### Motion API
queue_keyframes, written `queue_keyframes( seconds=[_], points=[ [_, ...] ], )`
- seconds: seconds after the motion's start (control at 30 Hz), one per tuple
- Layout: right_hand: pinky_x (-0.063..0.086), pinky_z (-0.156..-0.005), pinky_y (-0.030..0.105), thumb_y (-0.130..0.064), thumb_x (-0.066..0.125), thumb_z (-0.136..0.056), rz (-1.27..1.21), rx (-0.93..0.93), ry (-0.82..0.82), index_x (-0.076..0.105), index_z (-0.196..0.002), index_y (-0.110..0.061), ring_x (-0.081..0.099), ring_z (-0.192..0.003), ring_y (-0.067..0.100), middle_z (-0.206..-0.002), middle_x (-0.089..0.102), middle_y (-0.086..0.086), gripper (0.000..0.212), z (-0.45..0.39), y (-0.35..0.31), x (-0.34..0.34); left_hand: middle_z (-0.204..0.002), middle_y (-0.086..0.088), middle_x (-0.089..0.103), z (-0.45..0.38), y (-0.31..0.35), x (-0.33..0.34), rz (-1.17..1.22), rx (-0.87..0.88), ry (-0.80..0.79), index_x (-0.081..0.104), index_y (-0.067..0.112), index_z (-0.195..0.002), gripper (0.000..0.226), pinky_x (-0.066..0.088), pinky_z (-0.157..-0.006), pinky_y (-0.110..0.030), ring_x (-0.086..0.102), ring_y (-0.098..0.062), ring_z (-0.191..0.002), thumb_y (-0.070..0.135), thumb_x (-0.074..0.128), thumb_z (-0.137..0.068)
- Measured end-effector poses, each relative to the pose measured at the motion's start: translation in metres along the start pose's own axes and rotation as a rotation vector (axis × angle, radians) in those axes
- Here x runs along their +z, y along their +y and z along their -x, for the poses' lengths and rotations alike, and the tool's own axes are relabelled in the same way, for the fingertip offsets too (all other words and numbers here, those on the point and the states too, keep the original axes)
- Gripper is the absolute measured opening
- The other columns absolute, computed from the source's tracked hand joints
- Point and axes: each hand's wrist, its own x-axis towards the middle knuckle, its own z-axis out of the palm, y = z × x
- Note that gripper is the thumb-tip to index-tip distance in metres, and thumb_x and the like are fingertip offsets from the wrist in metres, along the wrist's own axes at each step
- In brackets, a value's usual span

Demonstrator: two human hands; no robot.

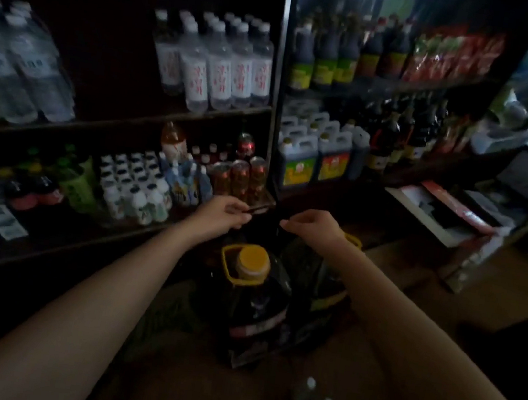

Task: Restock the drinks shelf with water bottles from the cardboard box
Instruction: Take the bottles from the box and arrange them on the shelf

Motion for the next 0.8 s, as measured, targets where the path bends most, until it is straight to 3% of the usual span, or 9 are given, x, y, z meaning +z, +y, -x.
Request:
queue_keyframes(
  seconds=[0.17,0.3,0.5,0.63,0.73,0.8],
  points=[
    [0.046,-0.074,0.028,-0.038,0.076,-0.078,-0.012,0.111,-0.067,0.07,-0.096,-0.009,0.062,-0.093,0.02,-0.092,0.066,0.003,0.035,0.043,0.093,-0.011,-0.105,-0.011,0.064,0.032,-0.036,0.096,0.031,-0.094,-0.06,0.061,0.01,-0.112,0.021,0.048,-0.059,-0.013,0.063,-0.015,-0.083,0.014,0.059,-0.092],
    [0.051,-0.081,0.033,-0.036,0.073,-0.081,-0.016,0.21,-0.116,0.069,-0.094,-0.012,0.061,-0.095,0.019,-0.098,0.066,0.003,0.028,0.07,0.157,-0.016,-0.11,-0.007,0.065,0.051,-0.059,0.155,-0.015,-0.161,-0.122,0.058,0.01,-0.122,0.031,0.046,-0.065,-0.017,0.063,-0.016,-0.093,0.02,0.059,-0.093],
    [0.047,-0.074,0.027,-0.03,0.071,-0.085,-0.058,0.33,-0.112,0.066,-0.102,-0.007,0.06,-0.095,0.018,-0.099,0.063,0.004,0.029,0.08,0.25,-0.004,-0.113,0.0,0.062,0.043,-0.116,0.231,-0.071,-0.204,-0.201,0.058,0.012,-0.123,0.033,0.044,-0.063,-0.015,0.061,-0.008,-0.088,0.022,0.061,-0.092],
    [0.049,-0.082,0.031,-0.018,0.064,-0.089,-0.058,0.395,-0.07,0.067,-0.1,-0.003,0.06,-0.097,0.02,-0.098,0.063,0.007,0.019,0.077,0.326,0.026,-0.1,0.001,0.064,0.02,-0.175,0.281,-0.13,-0.241,-0.287,0.058,0.012,-0.122,0.033,0.044,-0.065,-0.016,0.06,-0.006,-0.084,0.023,0.062,-0.091],
    [0.051,-0.083,0.032,-0.013,0.062,-0.089,-0.08,0.474,-0.048,0.064,-0.092,-0.006,0.06,-0.094,0.021,-0.098,0.063,0.008,0.008,0.064,0.391,0.054,-0.099,0.004,0.062,-0.008,-0.235,0.32,-0.151,-0.256,-0.343,0.059,0.014,-0.122,0.034,0.048,-0.076,-0.021,0.06,-0.008,-0.089,0.025,0.063,-0.09],
    [0.053,-0.088,0.037,-0.013,0.061,-0.089,-0.09,0.485,-0.017,0.065,-0.097,-0.004,0.061,-0.097,0.024,-0.103,0.064,0.013,0.012,0.051,0.439,0.075,-0.104,0.001,0.062,-0.029,-0.277,0.348,-0.153,-0.265,-0.354,0.059,0.015,-0.123,0.036,0.048,-0.085,-0.027,0.06,-0.013,-0.097,0.025,0.064,-0.089]
  ],
)
